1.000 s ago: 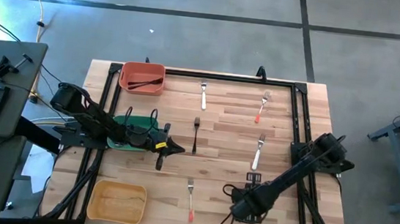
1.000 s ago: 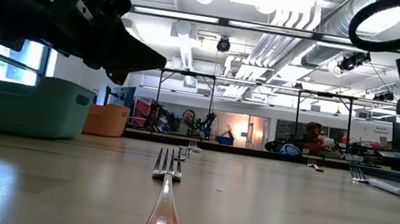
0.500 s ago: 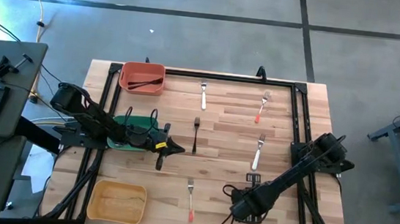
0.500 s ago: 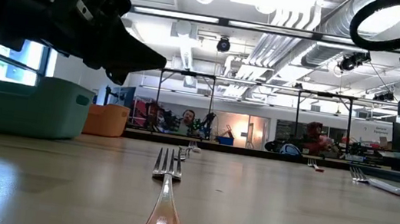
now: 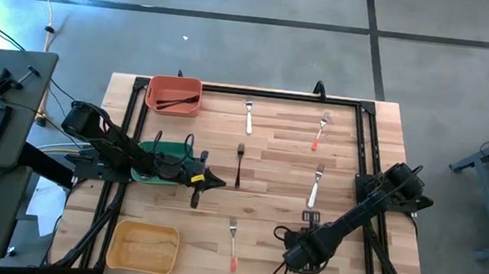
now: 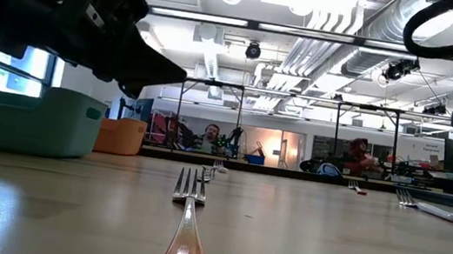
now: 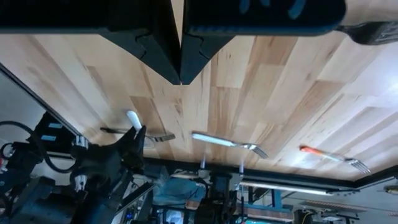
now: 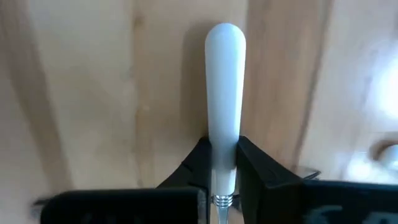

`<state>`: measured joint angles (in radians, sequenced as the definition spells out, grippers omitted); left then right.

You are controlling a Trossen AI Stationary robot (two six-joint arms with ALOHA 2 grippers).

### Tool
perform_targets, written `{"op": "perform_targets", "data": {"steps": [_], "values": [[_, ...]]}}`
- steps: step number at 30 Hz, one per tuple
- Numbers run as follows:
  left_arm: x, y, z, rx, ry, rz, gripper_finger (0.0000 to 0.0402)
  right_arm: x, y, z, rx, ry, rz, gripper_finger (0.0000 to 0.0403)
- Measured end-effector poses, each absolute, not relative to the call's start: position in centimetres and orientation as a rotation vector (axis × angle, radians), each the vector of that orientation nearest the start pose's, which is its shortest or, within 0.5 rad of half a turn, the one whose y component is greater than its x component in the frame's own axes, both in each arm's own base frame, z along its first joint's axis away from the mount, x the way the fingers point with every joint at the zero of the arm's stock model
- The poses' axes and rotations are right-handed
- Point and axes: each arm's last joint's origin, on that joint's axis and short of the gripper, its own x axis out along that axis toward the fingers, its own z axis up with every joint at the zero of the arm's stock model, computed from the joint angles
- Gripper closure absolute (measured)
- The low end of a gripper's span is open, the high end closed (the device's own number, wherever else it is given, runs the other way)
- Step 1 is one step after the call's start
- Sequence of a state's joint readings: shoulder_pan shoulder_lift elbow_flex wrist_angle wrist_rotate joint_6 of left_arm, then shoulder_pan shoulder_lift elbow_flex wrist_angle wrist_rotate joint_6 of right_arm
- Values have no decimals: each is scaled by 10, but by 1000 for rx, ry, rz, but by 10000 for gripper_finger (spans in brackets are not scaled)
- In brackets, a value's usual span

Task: Sort silverware by color (type)
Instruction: Put the white fork into the green bin

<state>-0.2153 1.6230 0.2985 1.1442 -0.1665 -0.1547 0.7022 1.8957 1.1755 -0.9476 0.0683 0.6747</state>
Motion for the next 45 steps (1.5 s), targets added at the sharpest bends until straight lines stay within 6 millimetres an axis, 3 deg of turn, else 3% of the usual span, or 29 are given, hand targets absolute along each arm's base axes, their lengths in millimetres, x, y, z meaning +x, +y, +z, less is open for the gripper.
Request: {"op": "perform_targets", "data": {"steps": [10,14,20,27,35,45], "values": [[244,-44,129,-96,159,18,401,251,196,141,-163,1532,-143,384],[251,-42,135,-117,135,-66,401,252,196,141,-155,1570,-79,384],[253,-36,136,-105,132,-56,401,259,192,142,-144,1543,-54,384],[253,-32,136,-115,134,-84,401,273,192,164,-146,1468,-15,384],[253,-32,136,-110,130,-86,401,286,182,200,-107,1209,13,387],[253,-38,137,-111,122,-110,367,324,149,209,-137,874,16,391]]}}
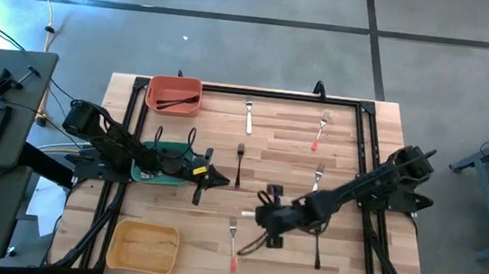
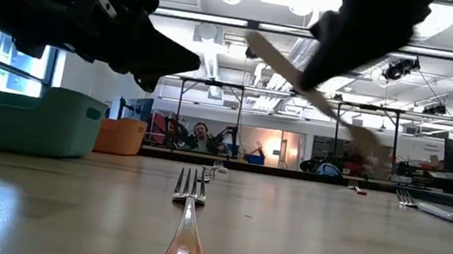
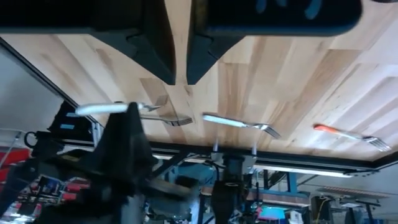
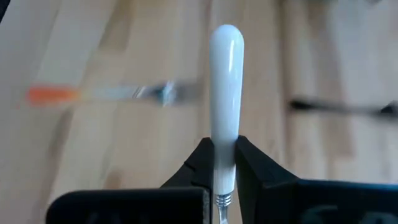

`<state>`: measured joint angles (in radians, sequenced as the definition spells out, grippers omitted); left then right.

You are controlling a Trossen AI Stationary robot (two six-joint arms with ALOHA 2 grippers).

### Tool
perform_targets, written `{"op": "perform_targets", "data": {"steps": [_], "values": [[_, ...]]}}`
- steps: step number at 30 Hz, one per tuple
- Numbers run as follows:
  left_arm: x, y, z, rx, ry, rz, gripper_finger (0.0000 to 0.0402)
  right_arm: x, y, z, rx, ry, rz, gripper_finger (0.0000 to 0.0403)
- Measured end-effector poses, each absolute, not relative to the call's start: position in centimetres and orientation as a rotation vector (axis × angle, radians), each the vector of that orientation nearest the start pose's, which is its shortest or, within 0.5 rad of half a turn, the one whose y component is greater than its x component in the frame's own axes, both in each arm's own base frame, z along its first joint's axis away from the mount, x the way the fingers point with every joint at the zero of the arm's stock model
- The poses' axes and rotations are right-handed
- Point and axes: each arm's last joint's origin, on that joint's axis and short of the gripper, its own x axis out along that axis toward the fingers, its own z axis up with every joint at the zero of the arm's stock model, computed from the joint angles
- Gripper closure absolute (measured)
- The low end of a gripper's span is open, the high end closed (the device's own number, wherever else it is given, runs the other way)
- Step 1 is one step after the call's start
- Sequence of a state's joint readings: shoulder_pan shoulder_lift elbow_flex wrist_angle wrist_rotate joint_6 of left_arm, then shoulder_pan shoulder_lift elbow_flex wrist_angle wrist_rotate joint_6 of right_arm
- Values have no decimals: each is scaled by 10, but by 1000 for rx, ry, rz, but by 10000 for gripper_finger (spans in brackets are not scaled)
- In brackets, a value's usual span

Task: Sort silverware by color (type)
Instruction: Put the white fork into the green bin

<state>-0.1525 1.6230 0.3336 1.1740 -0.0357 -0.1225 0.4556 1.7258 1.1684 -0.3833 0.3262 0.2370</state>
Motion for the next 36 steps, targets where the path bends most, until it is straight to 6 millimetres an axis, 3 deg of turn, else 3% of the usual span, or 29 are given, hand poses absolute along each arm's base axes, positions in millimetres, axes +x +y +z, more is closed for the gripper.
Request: {"op": "perform_targets", "data": {"steps": [9,18,23,28,34,36], "values": [[255,-58,143,-88,98,-185,307,357,117,230,-118,575,-164,403],[265,-65,155,-93,45,-147,242,367,116,245,-129,403,-146,402],[272,-67,164,-99,13,-152,229,368,117,248,-134,376,-126,402],[274,-68,166,-80,5,-157,260,369,117,249,-137,365,-124,402],[274,-69,165,-41,18,-210,376,370,118,251,-132,342,-117,403],[274,-68,165,-66,17,-205,383,370,117,252,-133,330,-125,403]]}}
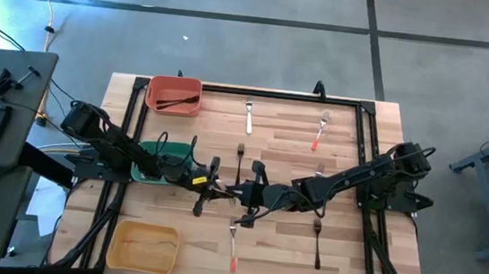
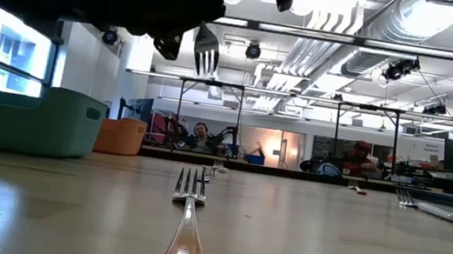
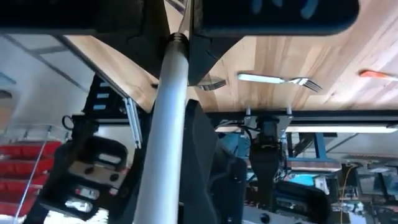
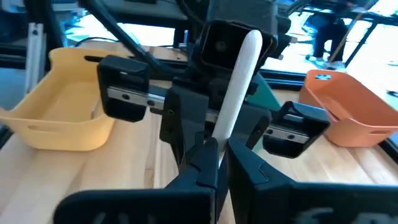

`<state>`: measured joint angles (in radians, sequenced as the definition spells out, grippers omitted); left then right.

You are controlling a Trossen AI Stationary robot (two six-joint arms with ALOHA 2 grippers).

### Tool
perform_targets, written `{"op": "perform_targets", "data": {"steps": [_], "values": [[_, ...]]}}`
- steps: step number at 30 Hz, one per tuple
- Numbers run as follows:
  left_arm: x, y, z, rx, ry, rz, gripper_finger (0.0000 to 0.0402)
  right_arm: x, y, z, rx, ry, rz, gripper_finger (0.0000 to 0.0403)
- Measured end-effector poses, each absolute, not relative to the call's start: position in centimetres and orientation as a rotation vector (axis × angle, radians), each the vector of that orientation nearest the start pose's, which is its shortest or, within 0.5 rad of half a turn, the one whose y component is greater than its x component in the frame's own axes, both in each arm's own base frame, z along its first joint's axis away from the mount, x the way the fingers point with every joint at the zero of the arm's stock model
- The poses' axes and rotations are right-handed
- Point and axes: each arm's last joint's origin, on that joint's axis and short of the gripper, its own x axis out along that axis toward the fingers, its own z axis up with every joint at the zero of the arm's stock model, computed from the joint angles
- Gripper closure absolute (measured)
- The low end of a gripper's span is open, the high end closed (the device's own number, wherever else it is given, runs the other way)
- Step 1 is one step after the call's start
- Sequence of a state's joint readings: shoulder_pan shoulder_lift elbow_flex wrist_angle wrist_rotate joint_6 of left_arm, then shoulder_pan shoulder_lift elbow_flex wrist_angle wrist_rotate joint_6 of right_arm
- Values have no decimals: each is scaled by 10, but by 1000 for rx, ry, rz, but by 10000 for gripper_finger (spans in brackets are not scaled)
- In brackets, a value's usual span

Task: Sort silverware by color (type)
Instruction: Put the white fork into the green bin

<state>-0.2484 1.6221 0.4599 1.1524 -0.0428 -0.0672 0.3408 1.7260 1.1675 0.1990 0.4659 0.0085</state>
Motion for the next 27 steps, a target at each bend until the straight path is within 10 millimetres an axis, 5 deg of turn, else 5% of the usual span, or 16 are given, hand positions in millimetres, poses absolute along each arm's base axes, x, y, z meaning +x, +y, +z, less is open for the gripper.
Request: {"op": "perform_targets", "data": {"steps": [7,17,27], "values": [[267,-63,177,-66,80,-187,383,367,114,260,-102,326,-198,403],[229,-47,220,-68,358,-5,383,327,102,292,-212,425,-353,403],[191,17,273,-91,756,446,383,305,74,290,-325,586,-386,403]]}}
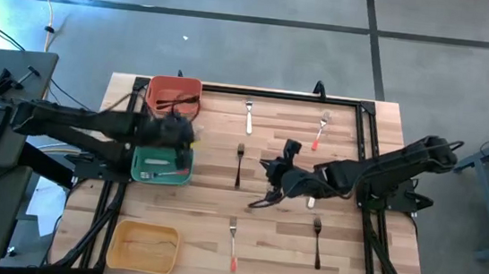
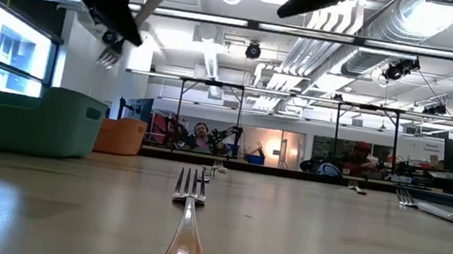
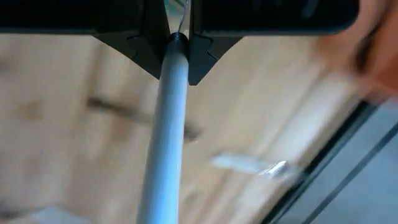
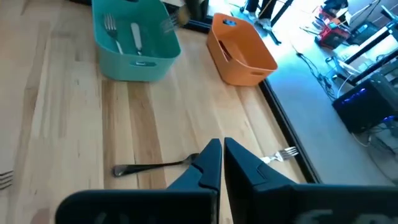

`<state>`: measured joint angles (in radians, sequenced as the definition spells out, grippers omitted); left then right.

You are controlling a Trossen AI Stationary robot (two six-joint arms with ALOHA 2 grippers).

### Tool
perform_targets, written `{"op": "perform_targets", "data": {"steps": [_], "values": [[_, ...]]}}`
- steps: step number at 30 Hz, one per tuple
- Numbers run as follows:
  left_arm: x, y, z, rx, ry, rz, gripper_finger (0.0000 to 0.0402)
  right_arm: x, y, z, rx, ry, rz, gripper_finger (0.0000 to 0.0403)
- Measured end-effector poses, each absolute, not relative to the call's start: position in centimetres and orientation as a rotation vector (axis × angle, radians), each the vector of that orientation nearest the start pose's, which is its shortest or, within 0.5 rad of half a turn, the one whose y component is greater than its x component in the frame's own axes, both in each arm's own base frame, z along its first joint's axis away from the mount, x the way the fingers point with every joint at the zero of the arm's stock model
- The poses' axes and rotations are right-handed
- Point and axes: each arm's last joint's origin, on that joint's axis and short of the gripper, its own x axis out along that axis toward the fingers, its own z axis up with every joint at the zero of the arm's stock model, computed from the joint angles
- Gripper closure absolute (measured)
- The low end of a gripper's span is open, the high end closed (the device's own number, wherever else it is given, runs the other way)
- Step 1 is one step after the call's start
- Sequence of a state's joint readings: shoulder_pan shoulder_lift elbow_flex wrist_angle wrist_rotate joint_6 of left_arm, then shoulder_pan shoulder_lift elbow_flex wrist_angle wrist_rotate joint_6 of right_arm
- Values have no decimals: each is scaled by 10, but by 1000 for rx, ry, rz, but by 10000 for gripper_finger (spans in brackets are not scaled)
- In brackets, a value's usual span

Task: Sort silverware by color (type)
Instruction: Put the white fork into the green bin

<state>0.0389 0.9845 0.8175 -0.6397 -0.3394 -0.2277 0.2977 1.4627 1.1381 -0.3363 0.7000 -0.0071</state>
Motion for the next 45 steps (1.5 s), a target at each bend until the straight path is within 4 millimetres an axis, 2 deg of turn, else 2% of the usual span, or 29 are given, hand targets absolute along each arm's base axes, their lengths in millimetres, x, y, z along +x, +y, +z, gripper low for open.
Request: {"op": "perform_targets", "data": {"steps": [3,9,12,16,25,38,45], "values": [[185,42,280,-97,831,567,383,304,63,281,-318,577,-364,403],[171,92,273,-81,994,769,383,303,44,264,-318,522,-309,403],[167,112,267,-37,1070,806,383,302,36,260,-306,510,-305,403],[163,127,260,-48,1125,864,383,302,29,257,-299,535,-296,403],[161,131,260,-13,1146,923,383,306,8,257,-240,528,-247,403],[164,123,258,87,1221,812,383,306,-51,261,-141,485,-283,403],[164,122,258,138,1250,773,383,304,-69,265,-121,443,-313,403]]}}
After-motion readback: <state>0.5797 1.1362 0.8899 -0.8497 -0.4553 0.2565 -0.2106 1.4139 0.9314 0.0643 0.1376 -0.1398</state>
